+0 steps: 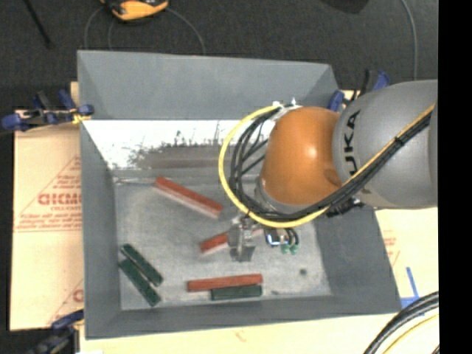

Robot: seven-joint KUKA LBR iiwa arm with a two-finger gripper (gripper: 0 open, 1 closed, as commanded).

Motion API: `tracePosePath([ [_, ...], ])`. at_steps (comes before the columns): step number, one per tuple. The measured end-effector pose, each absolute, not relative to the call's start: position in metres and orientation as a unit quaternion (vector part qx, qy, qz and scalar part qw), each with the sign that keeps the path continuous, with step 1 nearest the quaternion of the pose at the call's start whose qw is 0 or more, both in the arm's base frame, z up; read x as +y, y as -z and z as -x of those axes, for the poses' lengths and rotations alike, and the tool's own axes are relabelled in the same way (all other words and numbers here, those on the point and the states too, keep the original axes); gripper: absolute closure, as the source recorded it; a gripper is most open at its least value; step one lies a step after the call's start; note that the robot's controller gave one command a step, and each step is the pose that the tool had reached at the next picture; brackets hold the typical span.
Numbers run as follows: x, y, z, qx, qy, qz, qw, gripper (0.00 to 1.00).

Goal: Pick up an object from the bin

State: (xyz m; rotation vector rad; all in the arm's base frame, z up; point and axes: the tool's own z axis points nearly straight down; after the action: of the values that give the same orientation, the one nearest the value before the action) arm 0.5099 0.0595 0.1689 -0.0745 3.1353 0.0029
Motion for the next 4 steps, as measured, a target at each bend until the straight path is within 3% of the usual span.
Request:
tracePosePath([
  [1,0.074,-0.218,-0.494,1.0,0.001,-0.013,-0.003,1.0],
  [2,0.018,-0.157,-0.517,0.999,0.001,0.033,0.005,0.0],
  [3,0.009,-0.142,-0.521,0.999,0.001,0.035,0.004,0.0],
  [4,0.0,-0.101,-0.533,0.994,0.001,0.105,0.001,0.0],
])
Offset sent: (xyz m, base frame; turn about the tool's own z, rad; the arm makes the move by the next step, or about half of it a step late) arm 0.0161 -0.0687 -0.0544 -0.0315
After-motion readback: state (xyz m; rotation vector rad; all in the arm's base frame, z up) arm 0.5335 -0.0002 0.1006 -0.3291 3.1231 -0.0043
